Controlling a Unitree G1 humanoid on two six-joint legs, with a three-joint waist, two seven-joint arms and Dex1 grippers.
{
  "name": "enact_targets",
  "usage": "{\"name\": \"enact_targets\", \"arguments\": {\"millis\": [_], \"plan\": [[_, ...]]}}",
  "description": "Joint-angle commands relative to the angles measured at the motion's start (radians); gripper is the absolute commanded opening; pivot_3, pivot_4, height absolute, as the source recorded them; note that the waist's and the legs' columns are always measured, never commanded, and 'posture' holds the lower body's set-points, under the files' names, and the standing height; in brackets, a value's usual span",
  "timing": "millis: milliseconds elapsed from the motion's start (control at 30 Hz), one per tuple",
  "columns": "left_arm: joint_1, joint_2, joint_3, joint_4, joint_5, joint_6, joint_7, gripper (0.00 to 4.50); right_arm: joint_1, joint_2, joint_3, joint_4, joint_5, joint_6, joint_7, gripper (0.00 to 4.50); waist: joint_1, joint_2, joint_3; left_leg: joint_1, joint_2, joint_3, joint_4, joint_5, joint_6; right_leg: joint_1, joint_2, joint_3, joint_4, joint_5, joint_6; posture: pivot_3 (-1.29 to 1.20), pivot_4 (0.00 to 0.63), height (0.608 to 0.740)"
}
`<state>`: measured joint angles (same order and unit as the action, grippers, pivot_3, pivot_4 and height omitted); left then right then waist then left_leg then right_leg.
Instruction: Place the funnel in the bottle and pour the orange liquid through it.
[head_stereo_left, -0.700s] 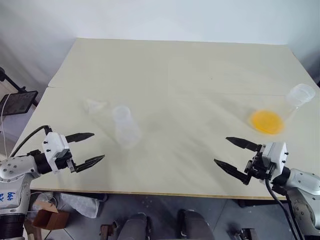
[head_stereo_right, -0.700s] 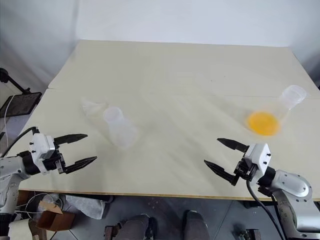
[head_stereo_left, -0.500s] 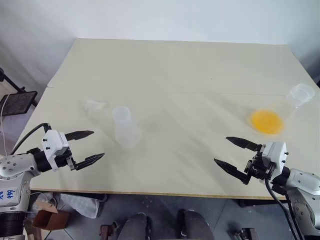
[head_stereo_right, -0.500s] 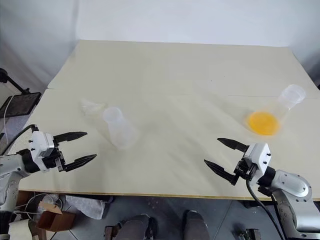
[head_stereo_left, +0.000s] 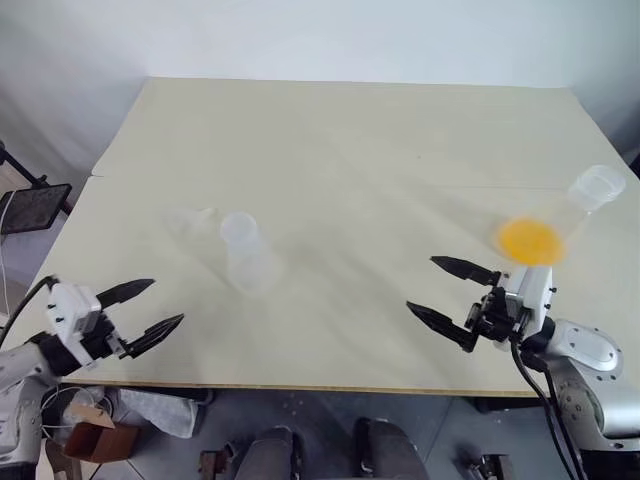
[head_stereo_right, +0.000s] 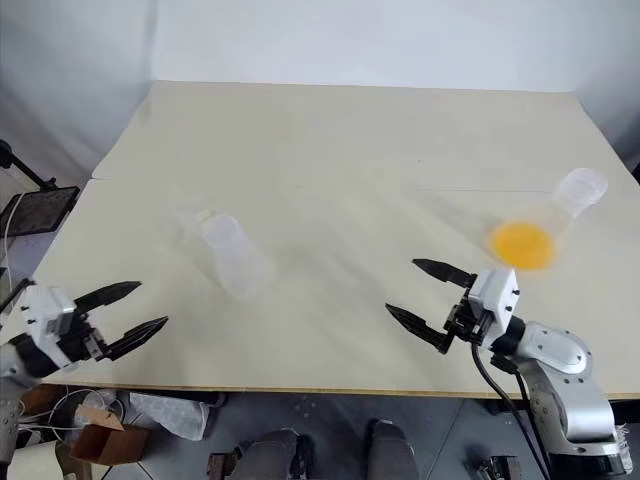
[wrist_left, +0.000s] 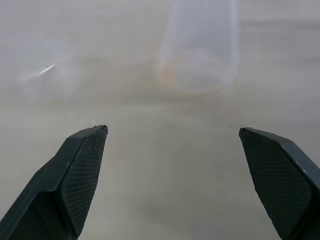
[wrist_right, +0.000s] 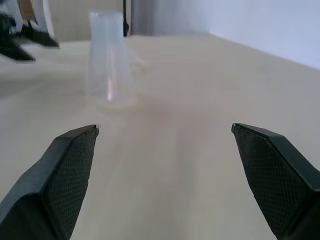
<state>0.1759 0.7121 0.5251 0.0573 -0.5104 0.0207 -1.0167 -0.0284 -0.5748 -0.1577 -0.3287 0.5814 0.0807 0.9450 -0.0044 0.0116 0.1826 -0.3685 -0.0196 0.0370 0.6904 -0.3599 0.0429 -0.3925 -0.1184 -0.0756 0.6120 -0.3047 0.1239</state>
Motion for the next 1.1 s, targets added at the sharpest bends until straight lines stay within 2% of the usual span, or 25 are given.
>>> {"name": "enact_targets", "arguments": {"millis": [33,167,300,433,533,833,1100], "plan": [[0.068,-0.019,0.086,0.0,-0.047,0.014,0.013,4.5,-0.033,0.018,0.029,-0.094,0.059,0.051,-0.021,4.47,0.0,0.0,0.0,0.0,0.0,0.0,0.0,0.0,0.0,0.0,0.0,0.0,0.0,0.0,0.0,0.0,0.15,0.74],[0.099,-0.032,0.112,0.015,-0.037,-0.012,0.011,4.5,-0.054,0.022,0.053,-0.114,0.06,0.062,-0.014,4.47,0.008,-0.001,0.0,0.0,-0.001,-0.001,0.0,0.0,0.0,0.0,-0.002,0.0,-0.001,0.0,0.0,0.0,0.15,0.74],[0.094,-0.025,0.097,-0.072,-0.096,0.065,-0.003,4.5,-0.055,0.013,0.057,-0.112,0.048,0.064,-0.012,4.47,0.005,-0.002,-0.001,0.0,-0.001,-0.001,0.0,0.0,0.001,0.001,-0.003,0.0,-0.001,0.0,0.0,0.0,0.15,0.74],[-0.018,-0.011,-0.008,-0.234,-0.157,0.205,0.052,4.5,-0.016,-0.011,0.025,-0.061,0.02,0.038,0.017,4.47,0.01,-0.002,-0.001,0.0,-0.002,-0.002,0.0,0.0,0.001,0.001,-0.004,-0.001,-0.001,0.0,0.0,0.0,0.15,0.74],[-0.14,-0.023,-0.097,-0.269,-0.161,0.288,0.104,4.5,0.015,-0.02,0.006,-0.038,0.007,0.019,0.03,4.47,0.005,-0.002,-0.001,0.0,-0.003,-0.001,0.0,0.0,0.002,0.001,-0.005,0.0,0.0,0.0,0.0,0.0,0.15,0.74],[-0.449,-0.08,-0.279,-0.175,-0.12,0.392,0.167,4.5,0.105,-0.011,-0.028,-0.067,-0.012,0.0,0.01,4.47,0.003,-0.002,-0.001,0.001,-0.002,0.001,0.001,0.0,0.001,-0.001,0.002,-0.001,0.004,0.0,0.0,0.0,0.15,0.74],[-0.561,-0.108,-0.362,-0.073,-0.066,0.389,0.149,4.5,0.155,0.008,-0.03,-0.109,-0.025,-0.015,-0.038,4.47,0.007,-0.002,-0.001,0.0,-0.002,0.001,0.005,0.0,0.001,0.0,0.003,-0.001,0.006,0.0,0.0,0.0,0.15,0.74]]}}
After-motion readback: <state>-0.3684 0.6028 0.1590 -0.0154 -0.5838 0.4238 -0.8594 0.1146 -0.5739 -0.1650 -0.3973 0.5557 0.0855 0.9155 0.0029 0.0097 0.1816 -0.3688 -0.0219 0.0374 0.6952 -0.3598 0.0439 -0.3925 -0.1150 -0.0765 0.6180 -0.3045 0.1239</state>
